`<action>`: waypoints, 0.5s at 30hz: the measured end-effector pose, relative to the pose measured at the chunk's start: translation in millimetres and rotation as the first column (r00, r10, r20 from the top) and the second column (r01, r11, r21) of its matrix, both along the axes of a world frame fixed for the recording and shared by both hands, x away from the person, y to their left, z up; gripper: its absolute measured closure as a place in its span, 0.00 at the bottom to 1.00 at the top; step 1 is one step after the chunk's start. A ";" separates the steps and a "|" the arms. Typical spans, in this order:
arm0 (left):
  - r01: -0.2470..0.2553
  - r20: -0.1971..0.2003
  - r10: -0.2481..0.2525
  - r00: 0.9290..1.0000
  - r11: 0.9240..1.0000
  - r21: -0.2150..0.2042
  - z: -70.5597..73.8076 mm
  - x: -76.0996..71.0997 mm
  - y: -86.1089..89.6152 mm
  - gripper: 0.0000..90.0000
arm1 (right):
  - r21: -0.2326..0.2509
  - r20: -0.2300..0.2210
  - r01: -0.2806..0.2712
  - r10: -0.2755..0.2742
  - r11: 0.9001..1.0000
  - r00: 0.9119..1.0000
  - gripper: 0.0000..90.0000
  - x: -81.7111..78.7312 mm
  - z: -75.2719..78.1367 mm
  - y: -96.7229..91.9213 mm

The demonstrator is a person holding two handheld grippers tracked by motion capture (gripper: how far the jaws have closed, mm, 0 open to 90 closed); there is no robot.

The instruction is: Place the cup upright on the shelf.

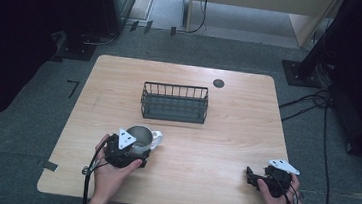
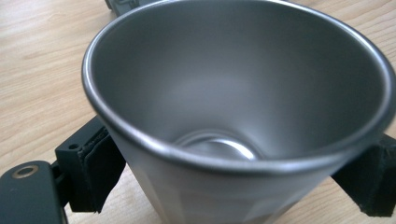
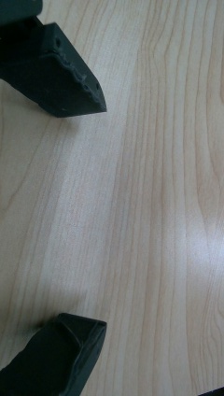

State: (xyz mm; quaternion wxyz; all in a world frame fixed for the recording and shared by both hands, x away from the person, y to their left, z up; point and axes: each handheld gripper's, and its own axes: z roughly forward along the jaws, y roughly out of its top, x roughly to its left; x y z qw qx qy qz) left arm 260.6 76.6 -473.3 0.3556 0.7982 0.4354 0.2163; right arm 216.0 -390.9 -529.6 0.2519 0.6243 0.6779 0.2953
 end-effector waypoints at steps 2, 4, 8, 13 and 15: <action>0.008 -0.002 -0.008 1.000 1.000 -0.008 -1.1 -0.4 1.6 0.09 | 0.000 0.000 0.000 0.000 1.000 1.000 0.00 0.0 0.0 0.0; 0.012 -0.006 -0.012 1.000 1.000 -0.017 -1.9 -0.4 3.0 0.09 | 0.000 0.000 0.000 0.000 1.000 1.000 0.00 0.0 0.0 0.0; 0.009 -0.028 -0.010 1.000 0.999 -0.042 -4.2 0.3 7.6 0.09 | 0.000 0.000 0.000 0.000 1.000 1.000 0.00 0.0 0.0 0.0; -0.027 -0.040 0.025 0.999 0.998 -0.056 -1.2 4.1 2.6 0.04 | 0.000 0.000 -0.001 0.001 1.000 1.000 0.00 0.0 -0.1 -0.1; -0.039 -0.039 0.037 0.999 0.998 -0.053 0.6 5.7 0.5 0.03 | 0.001 0.000 0.000 0.000 1.000 1.000 0.00 0.0 0.0 0.0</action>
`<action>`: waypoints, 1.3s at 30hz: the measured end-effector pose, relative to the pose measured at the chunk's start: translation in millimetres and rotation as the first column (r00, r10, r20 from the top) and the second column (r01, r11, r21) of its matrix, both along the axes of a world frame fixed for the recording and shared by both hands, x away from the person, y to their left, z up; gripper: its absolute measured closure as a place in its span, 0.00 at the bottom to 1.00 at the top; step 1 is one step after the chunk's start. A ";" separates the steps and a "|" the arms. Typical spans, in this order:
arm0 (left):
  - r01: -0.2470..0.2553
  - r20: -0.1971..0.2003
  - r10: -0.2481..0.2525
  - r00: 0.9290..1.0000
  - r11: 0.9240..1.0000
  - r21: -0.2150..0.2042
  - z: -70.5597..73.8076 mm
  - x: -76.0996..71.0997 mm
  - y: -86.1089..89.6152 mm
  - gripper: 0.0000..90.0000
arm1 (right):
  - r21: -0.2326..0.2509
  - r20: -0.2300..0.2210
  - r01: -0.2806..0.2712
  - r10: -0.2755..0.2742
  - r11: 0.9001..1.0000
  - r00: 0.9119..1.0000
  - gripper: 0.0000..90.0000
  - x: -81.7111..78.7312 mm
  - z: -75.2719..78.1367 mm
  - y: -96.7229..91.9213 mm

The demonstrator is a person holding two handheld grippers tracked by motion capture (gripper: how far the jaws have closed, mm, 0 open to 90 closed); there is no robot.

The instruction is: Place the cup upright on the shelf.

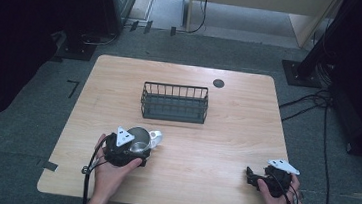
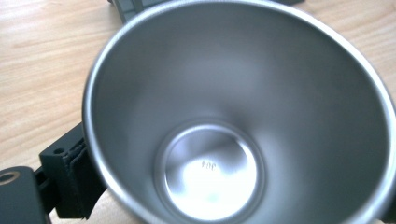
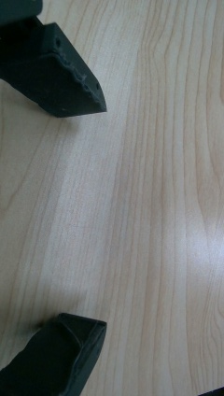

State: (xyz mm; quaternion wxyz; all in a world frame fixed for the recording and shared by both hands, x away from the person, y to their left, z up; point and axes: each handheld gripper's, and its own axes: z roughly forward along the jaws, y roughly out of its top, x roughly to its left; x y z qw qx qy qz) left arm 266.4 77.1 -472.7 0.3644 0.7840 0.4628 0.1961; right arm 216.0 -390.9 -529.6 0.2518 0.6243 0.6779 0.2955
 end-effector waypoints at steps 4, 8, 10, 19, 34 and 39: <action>-0.014 -0.005 0.014 1.000 1.000 0.019 2.5 4.9 -7.0 0.02 | 0.000 0.000 0.000 0.000 1.000 1.000 0.00 0.0 0.0 0.0; -0.009 0.000 0.009 1.000 1.000 0.029 2.8 7.1 -7.9 0.07 | 0.000 0.000 0.000 0.000 1.000 1.000 0.00 0.0 0.0 0.0; -0.008 0.001 0.007 1.000 1.000 0.030 3.0 8.6 -7.5 0.07 | 0.000 0.000 0.000 0.000 1.000 1.000 0.00 0.0 0.0 0.0; 0.067 0.000 -0.067 0.998 0.998 0.001 18.3 24.9 -3.5 0.08 | 0.000 0.000 0.000 0.000 1.000 1.000 0.00 0.0 0.0 0.0; 0.158 0.033 -0.157 0.987 0.987 -0.030 61.3 55.4 -16.3 0.08 | 0.001 -0.001 0.002 -0.002 1.000 1.000 0.00 0.0 0.1 0.1; 0.174 0.053 -0.172 0.984 0.984 -0.023 80.1 67.2 -22.7 0.08 | 0.002 -0.001 0.002 -0.002 1.000 1.000 0.00 0.0 0.1 0.2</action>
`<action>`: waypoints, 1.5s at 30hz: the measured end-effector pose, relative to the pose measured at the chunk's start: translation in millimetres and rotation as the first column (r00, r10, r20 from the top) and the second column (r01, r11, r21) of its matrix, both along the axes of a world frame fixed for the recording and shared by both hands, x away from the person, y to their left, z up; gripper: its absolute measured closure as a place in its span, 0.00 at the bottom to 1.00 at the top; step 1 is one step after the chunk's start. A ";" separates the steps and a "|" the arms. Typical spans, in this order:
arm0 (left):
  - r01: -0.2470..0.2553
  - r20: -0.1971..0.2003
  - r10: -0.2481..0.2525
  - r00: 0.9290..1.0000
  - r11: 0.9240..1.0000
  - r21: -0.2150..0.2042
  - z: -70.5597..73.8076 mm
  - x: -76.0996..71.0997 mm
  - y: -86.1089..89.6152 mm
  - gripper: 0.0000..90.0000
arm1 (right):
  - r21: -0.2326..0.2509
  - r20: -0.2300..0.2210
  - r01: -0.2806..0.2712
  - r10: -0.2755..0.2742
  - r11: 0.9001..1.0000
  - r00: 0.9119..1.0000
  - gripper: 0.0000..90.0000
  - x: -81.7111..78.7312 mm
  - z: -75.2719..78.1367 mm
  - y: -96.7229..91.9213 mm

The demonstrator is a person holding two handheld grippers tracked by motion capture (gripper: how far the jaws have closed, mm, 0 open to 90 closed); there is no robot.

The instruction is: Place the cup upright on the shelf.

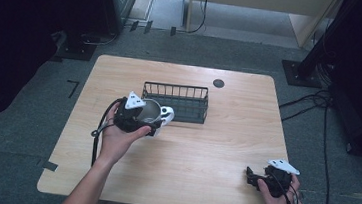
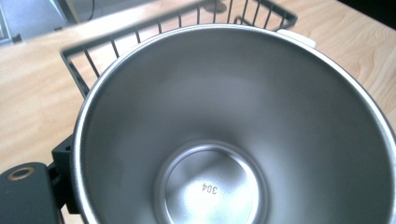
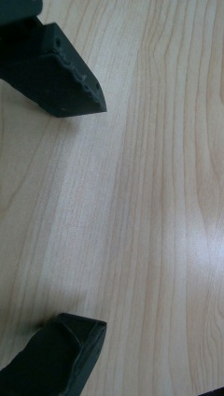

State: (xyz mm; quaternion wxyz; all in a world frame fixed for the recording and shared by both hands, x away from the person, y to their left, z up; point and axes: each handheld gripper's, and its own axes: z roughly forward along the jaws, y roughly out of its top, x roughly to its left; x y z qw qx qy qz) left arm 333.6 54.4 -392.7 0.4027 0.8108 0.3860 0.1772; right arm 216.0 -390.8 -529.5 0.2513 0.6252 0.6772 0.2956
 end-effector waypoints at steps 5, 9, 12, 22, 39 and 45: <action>0.023 0.000 -0.023 1.000 1.000 -0.005 11.2 11.4 -6.8 0.08 | 0.000 0.000 0.000 0.000 1.000 1.000 0.00 0.0 0.0 0.0; 0.034 0.016 -0.034 0.999 0.999 0.004 20.4 22.4 -12.9 0.08 | 0.000 0.000 0.000 0.000 1.000 1.000 0.00 0.0 0.0 0.0; 0.044 0.022 -0.044 0.999 0.999 -0.002 26.1 30.3 -15.1 0.08 | 0.000 0.000 0.000 0.000 1.000 1.000 0.00 0.0 0.0 0.0; 0.073 0.054 -0.075 0.996 0.997 0.038 38.4 66.2 -27.6 0.08 | 0.000 0.000 0.000 0.000 1.000 1.000 0.00 0.0 0.0 0.0; 0.075 0.048 -0.078 0.996 0.996 0.054 18.8 114.2 -30.6 0.08 | 0.000 0.000 0.000 0.000 1.000 1.000 0.00 0.0 0.0 0.0; 0.087 0.031 -0.089 0.996 0.993 0.076 7.2 120.7 -31.1 0.08 | 0.000 0.000 0.000 0.000 1.000 1.000 0.00 0.0 0.0 0.0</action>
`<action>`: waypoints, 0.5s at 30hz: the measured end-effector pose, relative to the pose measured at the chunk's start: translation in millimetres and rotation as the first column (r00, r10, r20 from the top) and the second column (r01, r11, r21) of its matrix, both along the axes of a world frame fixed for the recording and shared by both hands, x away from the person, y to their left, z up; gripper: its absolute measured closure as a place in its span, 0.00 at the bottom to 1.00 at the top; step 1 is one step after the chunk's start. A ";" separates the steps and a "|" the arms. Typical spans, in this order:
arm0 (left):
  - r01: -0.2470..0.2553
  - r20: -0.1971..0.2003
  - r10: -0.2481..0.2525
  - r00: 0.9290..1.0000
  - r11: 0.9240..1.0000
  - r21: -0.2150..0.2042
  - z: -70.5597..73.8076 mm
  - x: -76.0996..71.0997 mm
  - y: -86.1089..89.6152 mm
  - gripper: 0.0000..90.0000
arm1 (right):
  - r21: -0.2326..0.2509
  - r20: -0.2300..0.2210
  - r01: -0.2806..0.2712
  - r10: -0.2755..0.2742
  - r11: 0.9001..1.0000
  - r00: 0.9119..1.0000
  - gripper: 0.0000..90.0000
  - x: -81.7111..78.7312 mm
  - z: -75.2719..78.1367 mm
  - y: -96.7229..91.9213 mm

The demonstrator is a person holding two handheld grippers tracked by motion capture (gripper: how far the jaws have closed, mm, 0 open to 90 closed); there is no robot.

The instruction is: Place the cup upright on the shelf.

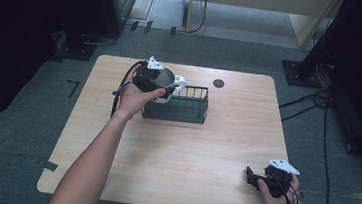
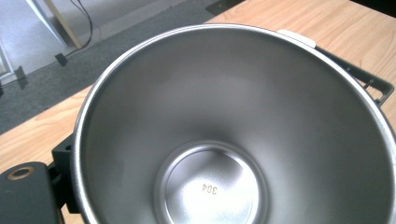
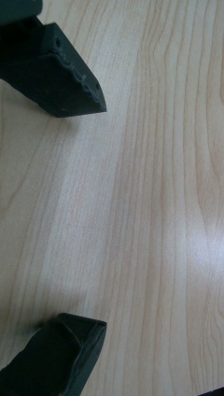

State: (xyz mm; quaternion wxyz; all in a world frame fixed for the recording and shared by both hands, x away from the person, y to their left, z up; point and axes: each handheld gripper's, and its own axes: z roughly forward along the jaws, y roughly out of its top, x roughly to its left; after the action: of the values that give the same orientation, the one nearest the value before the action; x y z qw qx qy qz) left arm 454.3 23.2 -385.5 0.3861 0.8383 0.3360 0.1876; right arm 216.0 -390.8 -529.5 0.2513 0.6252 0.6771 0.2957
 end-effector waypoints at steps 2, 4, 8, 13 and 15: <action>0.001 -0.009 -0.001 1.000 1.000 -0.005 -4.7 1.3 0.2 0.08 | 0.000 0.000 0.000 0.000 1.000 1.000 0.00 0.0 0.0 0.0; 0.008 -0.018 -0.008 1.000 1.000 0.001 -10.4 2.6 0.6 0.08 | 0.000 0.000 0.000 0.000 1.000 1.000 0.00 0.0 0.0 0.0; 0.010 -0.041 -0.010 0.999 1.000 0.011 -22.8 5.8 1.6 0.08 | 0.000 0.000 0.000 0.000 1.000 1.000 0.00 0.0 0.0 0.0; 0.004 -0.055 -0.002 0.998 0.999 0.031 -33.0 7.0 2.5 0.08 | 0.000 0.000 0.000 0.000 1.000 1.000 0.00 0.0 0.0 0.0; 0.002 -0.058 -0.001 0.998 1.000 0.020 -33.5 7.1 3.8 0.08 | 0.000 0.000 0.000 0.000 1.000 1.000 0.00 0.0 0.0 0.0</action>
State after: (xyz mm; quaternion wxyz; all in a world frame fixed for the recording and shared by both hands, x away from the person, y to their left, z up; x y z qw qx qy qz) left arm 461.4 27.0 -419.0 0.3682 0.8475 0.3444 0.1663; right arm 216.0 -390.8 -529.5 0.2514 0.6251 0.6772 0.2956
